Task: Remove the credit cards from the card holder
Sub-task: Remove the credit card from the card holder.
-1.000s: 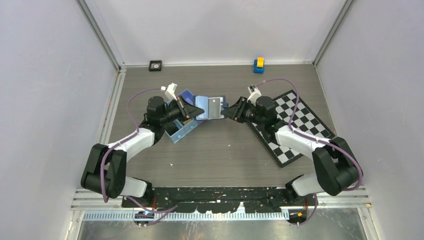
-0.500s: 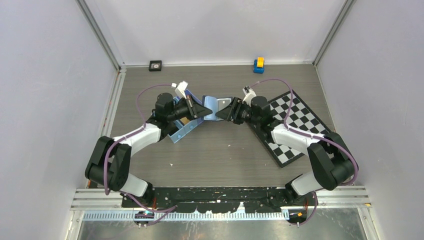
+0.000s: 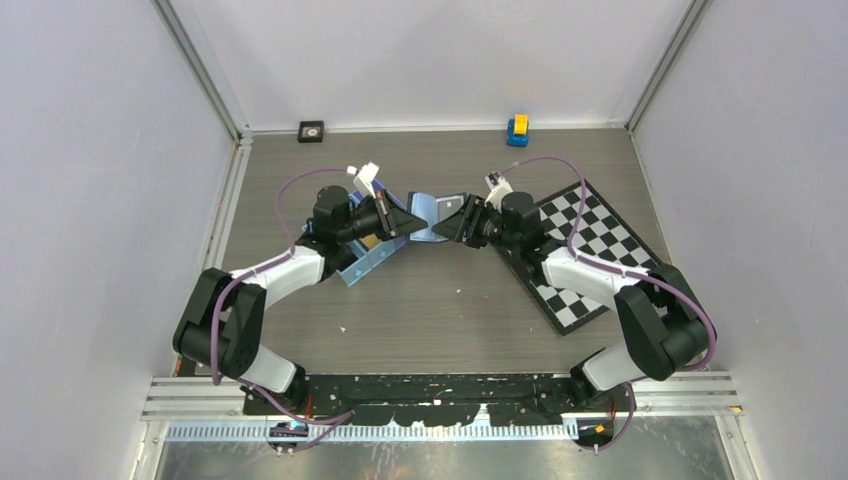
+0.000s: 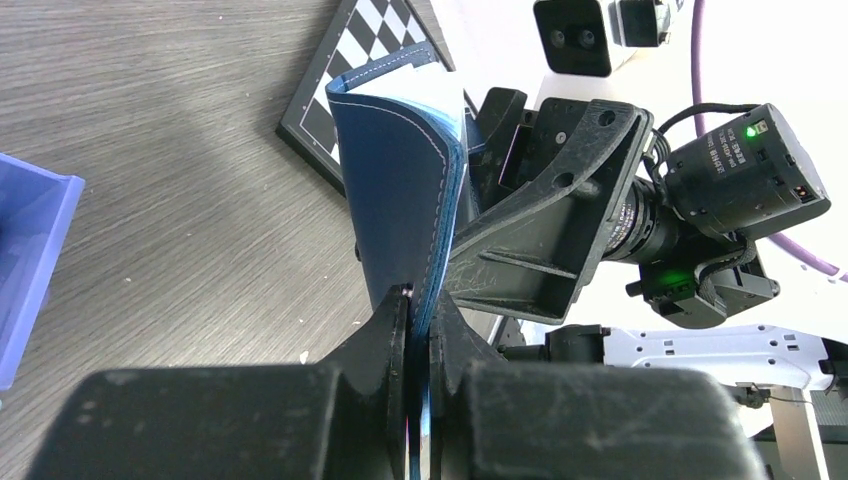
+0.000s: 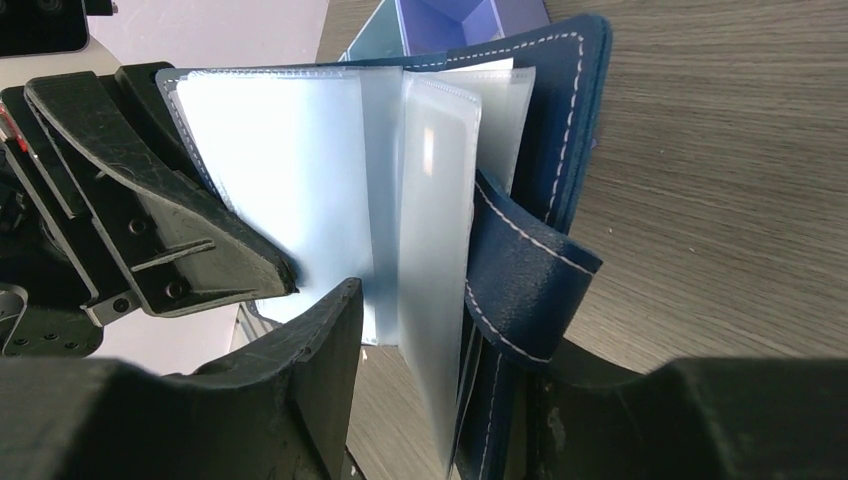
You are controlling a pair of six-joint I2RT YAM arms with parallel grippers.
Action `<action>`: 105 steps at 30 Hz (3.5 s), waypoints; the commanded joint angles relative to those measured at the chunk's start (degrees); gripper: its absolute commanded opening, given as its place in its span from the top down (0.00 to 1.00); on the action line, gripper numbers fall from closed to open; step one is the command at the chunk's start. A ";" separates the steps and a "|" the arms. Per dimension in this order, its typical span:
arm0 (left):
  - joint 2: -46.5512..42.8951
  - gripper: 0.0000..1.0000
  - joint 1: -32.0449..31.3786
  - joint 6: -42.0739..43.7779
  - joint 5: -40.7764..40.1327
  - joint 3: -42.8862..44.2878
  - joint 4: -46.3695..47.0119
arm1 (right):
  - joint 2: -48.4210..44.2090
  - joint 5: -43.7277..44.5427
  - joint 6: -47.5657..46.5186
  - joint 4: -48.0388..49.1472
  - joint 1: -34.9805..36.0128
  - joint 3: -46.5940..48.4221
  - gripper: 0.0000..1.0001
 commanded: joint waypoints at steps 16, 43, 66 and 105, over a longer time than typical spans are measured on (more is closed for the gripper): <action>-0.86 1.00 -0.86 1.36 1.09 1.97 0.83 | -13.67 11.15 -0.36 0.85 -3.04 -5.96 0.38; 1.07 1.00 -0.20 -1.32 2.77 1.46 4.33 | -9.41 -3.24 2.82 14.39 -3.44 -6.37 0.89; 4.94 1.00 -0.20 -1.70 4.24 2.17 8.02 | -7.90 2.64 2.15 5.72 -3.39 -3.05 0.99; 13.85 1.00 -0.20 -12.95 9.11 1.03 27.47 | -2.27 -8.21 7.97 16.08 -1.75 -2.06 0.99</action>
